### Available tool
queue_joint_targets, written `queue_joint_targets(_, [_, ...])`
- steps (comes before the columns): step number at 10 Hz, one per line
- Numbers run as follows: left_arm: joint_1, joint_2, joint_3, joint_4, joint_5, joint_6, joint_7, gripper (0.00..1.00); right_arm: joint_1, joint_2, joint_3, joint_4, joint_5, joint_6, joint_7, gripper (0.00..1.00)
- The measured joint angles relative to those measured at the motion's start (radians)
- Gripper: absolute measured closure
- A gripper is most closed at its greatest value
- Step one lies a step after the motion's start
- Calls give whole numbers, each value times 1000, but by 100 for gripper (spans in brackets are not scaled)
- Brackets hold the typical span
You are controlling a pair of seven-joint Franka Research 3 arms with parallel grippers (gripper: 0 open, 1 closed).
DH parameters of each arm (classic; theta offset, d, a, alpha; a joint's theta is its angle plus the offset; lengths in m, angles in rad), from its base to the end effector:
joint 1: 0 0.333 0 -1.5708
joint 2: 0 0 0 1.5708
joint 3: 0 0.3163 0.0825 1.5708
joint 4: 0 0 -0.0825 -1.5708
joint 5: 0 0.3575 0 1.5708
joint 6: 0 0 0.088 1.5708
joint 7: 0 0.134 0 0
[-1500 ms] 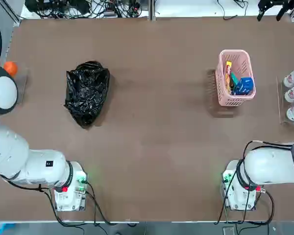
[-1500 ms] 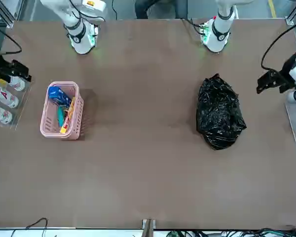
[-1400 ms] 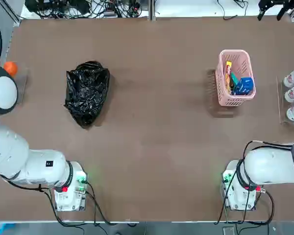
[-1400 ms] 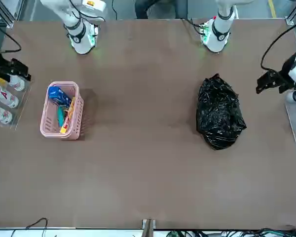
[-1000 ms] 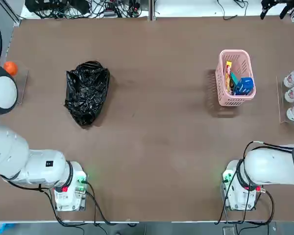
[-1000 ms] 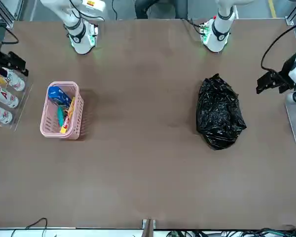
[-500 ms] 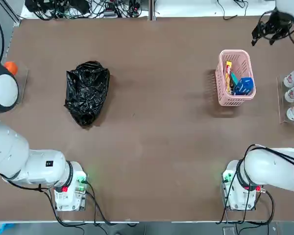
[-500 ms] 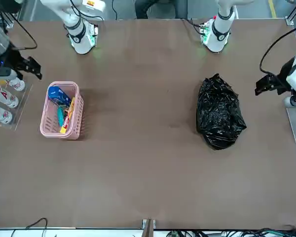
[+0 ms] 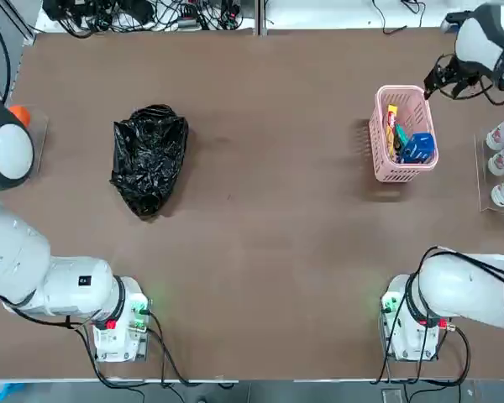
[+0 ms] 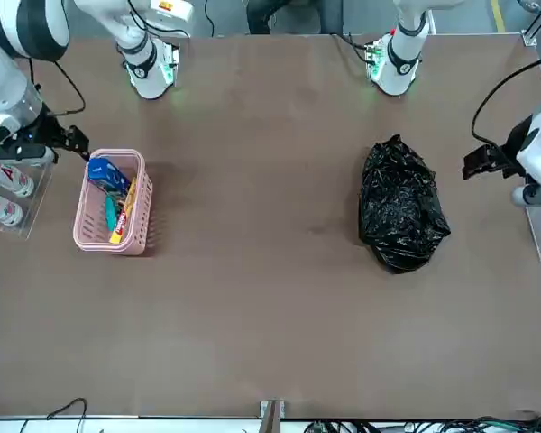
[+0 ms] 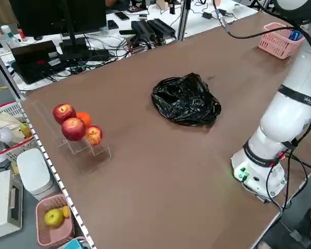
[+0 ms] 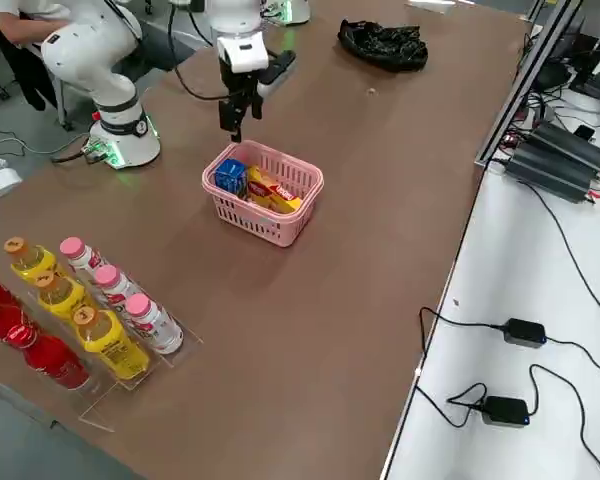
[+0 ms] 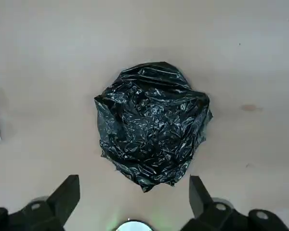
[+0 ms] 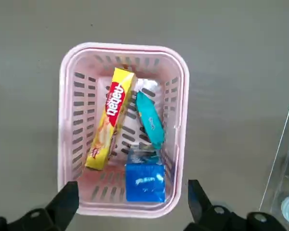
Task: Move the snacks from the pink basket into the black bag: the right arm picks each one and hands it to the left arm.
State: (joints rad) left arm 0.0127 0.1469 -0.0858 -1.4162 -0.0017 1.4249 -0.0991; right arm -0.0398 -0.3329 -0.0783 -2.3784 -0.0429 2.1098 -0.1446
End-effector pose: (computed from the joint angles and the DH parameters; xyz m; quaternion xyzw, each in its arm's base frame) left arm 0.5521 -0.0371 0.5745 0.9975 0.0129 -0.0691 0.0012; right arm 0.4234 -0.0542 0.4403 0.9992 0.0254 0.0308 0.0100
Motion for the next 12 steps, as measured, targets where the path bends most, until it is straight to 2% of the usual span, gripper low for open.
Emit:
queue_joint_targets(3, [-2, 0, -2, 1, 0, -2, -24, 0, -40, 2, -10, -121, 0, 163, -45, 0])
queue_joint_targets(5, [-12, 0, -3, 1, 0, -2, -21, 0, -52, 16, -51, -168, 0, 202, -79, 0])
queue_joint_targets(8, [-22, 0, -8, 0, 0, -2, -21, 0, -52, 50, -77, -178, 12, 208, -99, 0])
queue_joint_targets(12, [-23, 14, -10, 0, 0, -1, -20, 0, -35, 73, -76, -187, 59, 225, -103, 0])
